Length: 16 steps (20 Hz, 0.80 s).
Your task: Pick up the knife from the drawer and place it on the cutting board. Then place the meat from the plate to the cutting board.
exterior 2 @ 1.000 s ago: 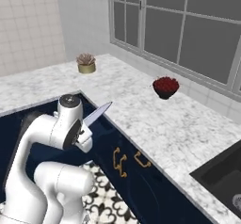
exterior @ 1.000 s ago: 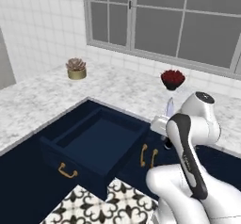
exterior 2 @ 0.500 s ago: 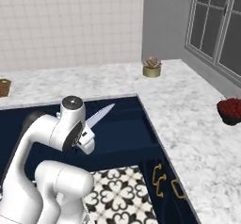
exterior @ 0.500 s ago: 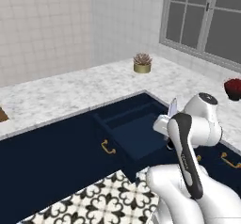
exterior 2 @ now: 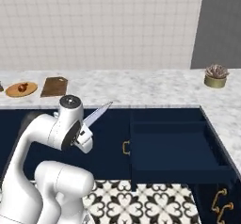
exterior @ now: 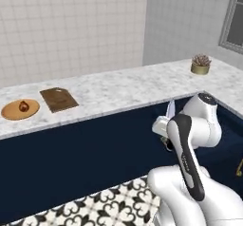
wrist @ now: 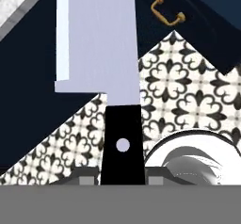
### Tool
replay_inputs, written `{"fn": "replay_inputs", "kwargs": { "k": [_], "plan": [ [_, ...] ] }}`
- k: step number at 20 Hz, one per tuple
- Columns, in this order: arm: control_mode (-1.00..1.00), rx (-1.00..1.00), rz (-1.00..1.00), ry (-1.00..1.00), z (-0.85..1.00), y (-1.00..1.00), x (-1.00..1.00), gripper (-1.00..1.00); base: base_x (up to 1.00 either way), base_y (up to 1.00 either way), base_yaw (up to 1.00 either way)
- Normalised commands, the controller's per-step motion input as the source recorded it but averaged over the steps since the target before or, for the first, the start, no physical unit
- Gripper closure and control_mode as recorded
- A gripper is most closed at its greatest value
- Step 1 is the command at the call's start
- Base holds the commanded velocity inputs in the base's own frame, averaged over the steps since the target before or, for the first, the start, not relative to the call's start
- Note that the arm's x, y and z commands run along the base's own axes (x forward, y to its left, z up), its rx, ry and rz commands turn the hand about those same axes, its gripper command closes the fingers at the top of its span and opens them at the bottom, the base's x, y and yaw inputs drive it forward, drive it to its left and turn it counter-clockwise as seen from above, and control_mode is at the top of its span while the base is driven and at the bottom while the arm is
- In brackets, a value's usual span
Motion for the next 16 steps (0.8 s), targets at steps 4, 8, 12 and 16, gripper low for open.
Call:
{"fn": "replay_inputs", "kwargs": {
  "k": [4, 8, 12, 16],
  "plan": [
    [1.0, 0.0, 0.0, 0.0, 0.0, 0.0, 0.0, 1.0, 0.88, 1.0, 0.01],
    [1.0, 0.0, 0.0, 0.0, 0.0, 0.0, 0.0, 1.0, 1.0, 1.0, 0.0],
    [1.0, 0.0, 0.0, 0.0, 0.0, 0.0, 0.0, 1.0, 1.0, 1.0, 0.0],
    [1.0, 0.0, 0.0, 0.0, 0.0, 0.0, 0.0, 1.0, 1.0, 1.0, 0.0]
  ]
}}
